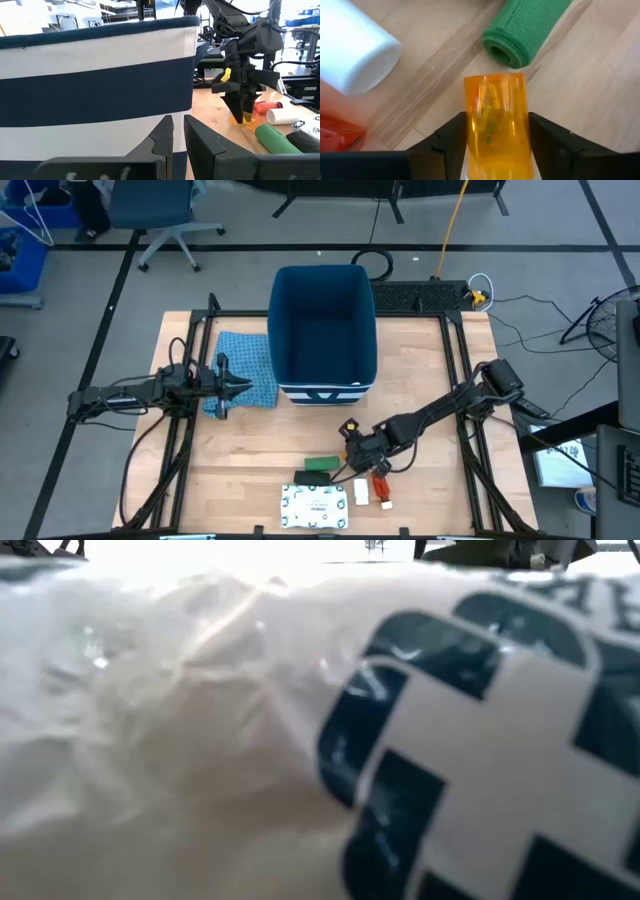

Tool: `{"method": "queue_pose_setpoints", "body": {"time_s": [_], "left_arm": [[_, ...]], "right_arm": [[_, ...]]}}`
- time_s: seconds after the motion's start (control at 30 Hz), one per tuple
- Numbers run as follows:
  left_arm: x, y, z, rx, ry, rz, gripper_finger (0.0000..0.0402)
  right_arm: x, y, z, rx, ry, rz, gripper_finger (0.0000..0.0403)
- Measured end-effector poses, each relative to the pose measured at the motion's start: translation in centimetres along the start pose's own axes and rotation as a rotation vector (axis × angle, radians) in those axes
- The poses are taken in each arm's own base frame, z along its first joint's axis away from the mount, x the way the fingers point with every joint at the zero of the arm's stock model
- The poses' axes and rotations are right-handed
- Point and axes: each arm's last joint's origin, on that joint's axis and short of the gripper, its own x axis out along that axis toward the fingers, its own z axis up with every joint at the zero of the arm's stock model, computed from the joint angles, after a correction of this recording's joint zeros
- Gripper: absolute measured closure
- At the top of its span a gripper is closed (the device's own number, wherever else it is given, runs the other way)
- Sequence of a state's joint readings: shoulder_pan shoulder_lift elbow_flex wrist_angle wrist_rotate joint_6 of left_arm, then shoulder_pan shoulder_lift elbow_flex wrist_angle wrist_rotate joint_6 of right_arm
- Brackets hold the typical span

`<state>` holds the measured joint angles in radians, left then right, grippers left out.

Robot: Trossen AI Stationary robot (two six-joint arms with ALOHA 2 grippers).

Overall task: Pick & place medical supplies in basket/bin
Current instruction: Put the orange pill bottle into the blue bin

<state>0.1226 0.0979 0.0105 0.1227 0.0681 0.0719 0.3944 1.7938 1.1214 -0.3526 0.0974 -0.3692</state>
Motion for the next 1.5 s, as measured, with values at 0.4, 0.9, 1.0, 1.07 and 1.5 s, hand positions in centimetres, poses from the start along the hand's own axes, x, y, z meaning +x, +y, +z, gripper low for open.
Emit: {"method": "queue_pose_setpoints", "body": {"time_s": [0.4,0.9,1.0,1.07,1.5], "left_arm": [[0.0,0.0,0.0,-0.002,0.0,0.0,0.035],[0.0,0.0,0.0,-0.002,0.0,0.0,0.035],[0.0,0.0,0.0,-0.002,0.0,0.0,0.035],[0.0,0.0,0.0,-0.002,0.0,0.0,0.035],[0.0,0.0,0.0,-0.002,0.0,0.001,0.035]], "right_arm": [[-7.9,-2.2,0.7,0.121,-0.242,-0.051,0.0231],[-21.5,-2.7,-5.9,0.265,-0.817,-0.174,0.0238],[-21.7,-1.9,-8.2,0.302,-0.958,-0.21,0.0238],[-21.3,-1.2,-9.6,0.312,-1.018,-0.232,0.0238],[-17.9,2.5,-15.9,0.313,-1.344,-0.286,0.0238]]}}
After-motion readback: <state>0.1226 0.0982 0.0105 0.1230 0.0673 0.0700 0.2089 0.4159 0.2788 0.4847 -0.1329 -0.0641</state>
